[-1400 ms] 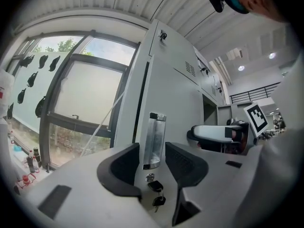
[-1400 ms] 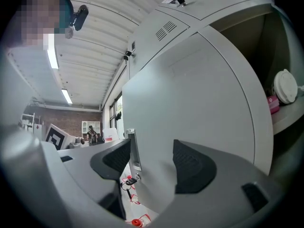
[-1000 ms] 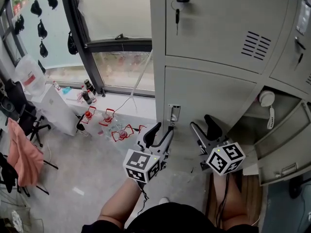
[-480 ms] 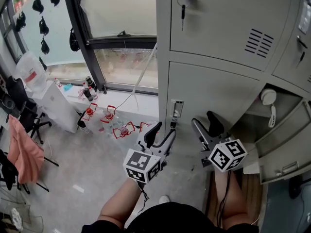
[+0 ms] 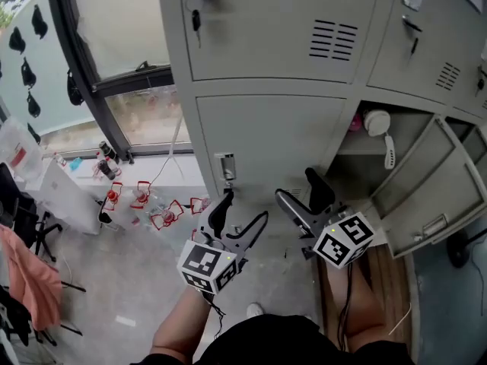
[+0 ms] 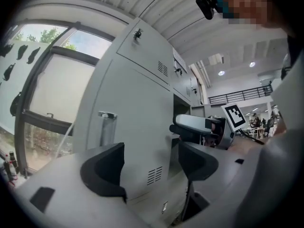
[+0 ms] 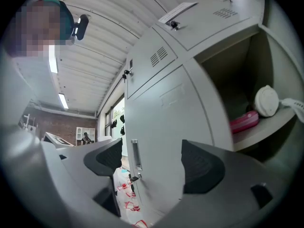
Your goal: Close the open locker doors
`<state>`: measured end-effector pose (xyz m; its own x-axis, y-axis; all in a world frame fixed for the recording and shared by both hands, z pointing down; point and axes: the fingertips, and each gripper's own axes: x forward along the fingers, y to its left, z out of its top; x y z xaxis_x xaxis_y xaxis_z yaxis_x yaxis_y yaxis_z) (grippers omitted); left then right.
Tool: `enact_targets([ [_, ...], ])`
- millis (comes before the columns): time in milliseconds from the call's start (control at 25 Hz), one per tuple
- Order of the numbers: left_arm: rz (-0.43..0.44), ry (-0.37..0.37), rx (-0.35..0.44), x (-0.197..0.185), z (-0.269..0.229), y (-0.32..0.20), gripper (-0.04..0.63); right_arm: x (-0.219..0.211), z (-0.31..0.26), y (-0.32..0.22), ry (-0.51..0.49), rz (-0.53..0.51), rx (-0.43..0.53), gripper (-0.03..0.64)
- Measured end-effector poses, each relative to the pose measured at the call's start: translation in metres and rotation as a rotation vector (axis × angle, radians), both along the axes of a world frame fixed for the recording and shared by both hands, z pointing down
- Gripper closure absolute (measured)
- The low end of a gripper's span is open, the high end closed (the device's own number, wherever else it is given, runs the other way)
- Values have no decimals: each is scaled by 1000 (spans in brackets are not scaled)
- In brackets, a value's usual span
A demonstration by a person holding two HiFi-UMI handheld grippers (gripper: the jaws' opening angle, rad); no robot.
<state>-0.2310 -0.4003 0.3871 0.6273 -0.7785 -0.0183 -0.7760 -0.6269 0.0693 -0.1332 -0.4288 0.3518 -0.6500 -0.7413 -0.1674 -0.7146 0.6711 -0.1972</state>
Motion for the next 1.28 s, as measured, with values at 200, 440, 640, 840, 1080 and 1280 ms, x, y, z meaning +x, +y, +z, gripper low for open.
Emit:
enact_targets([
  [200,195,9,-4,93,-1,8,235,79,-12,31,17,144,16,229],
  [440,417,17,-5,196,-6,37,235,174,-19,82,25,335,16,230],
  [640,572,18,-13,271,-5,69,235,239,-23,130,35,472,20,235],
  [840,699,13,-23,334,-5,103,235,289,-27,177,59,574,30,244],
  [1080,771,-6,-28,387,-5,136,235,343,-27,226,44,663,33,262],
  [1280,752,-24,-24,424,-1,143,235,387,-23,230,14,670,37,264],
])
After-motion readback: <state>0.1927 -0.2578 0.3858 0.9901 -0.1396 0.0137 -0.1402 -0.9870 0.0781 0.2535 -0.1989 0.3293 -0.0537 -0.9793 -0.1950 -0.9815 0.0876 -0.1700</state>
